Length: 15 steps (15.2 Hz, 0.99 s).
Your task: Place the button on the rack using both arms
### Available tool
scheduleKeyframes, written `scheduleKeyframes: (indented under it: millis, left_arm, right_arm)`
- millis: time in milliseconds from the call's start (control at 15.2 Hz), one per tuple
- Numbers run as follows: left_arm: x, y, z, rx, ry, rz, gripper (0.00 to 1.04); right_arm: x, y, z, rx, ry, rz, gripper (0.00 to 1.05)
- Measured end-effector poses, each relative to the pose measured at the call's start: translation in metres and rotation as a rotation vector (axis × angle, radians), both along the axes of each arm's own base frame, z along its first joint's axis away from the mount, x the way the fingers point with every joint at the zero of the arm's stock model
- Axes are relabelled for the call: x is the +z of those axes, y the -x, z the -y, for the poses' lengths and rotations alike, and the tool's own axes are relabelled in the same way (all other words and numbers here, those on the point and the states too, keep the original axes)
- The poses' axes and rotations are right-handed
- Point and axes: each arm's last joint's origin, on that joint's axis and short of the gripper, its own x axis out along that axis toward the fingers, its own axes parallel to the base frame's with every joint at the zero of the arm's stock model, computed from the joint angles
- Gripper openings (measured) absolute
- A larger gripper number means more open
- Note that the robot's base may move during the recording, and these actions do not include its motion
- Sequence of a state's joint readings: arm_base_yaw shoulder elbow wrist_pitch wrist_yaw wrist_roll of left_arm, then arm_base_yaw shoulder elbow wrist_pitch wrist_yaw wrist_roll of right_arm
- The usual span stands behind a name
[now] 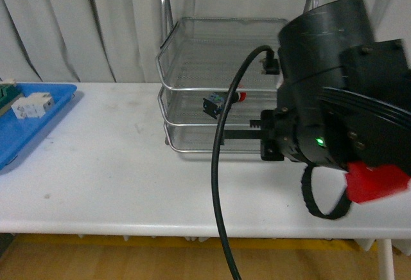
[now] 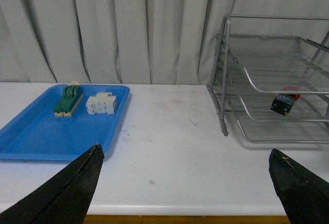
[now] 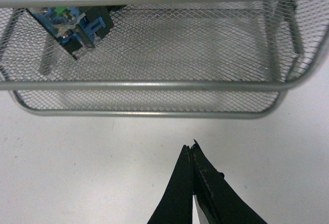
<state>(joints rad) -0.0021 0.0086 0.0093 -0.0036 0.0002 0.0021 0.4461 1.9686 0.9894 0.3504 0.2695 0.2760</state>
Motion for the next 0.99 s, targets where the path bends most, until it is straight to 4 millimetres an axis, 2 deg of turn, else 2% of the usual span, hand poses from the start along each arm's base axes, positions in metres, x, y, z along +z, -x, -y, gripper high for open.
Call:
scheduleKeyframes:
  millis: [197,263,329,395,461,527,592,790,987]
  left_arm:
    - [0.000,0.000,0.000,0.000,0.000,0.000,0.98]
    - [0.000,0.000,0.000,0.000,0.000,0.000,0.98]
    - [0.000,0.000,0.000,-0.001,0.000,0.001,0.98]
    - [0.000,0.000,0.000,-0.001,0.000,0.001,0.98]
    - [0.000,0.000,0.000,0.006,0.001,-0.005,0.98]
    - [0.000,0.000,0.000,0.006,0.001,0.001,0.98]
    - [0.000,0.000,0.000,0.002,0.000,0.000,0.98]
    - [0.000,0.000,0.000,0.003,0.000,0.000,0.98]
    - [0.000,0.000,0.000,0.002,0.000,0.000,0.98]
  right_arm:
    - [0.026,0.069,0.033,0.000,-0.085,0.136,0.04]
    - [0.031,0.078,0.037,-0.002,-0.097,0.154,0.13]
    - [0.027,0.079,0.043,-0.070,-0.075,0.380,0.04]
    - [0.015,0.091,0.056,-0.078,-0.020,0.421,0.02]
    - [0.009,0.111,0.077,-0.096,0.029,0.468,0.02]
    - [0.021,0.118,0.088,-0.107,0.024,0.548,0.02]
    - [0.042,0.128,0.101,-0.104,0.024,0.608,0.02]
    - [0.040,0.163,0.128,-0.091,0.046,0.584,0.02]
    - [0.041,0.182,0.140,-0.094,0.045,0.589,0.02]
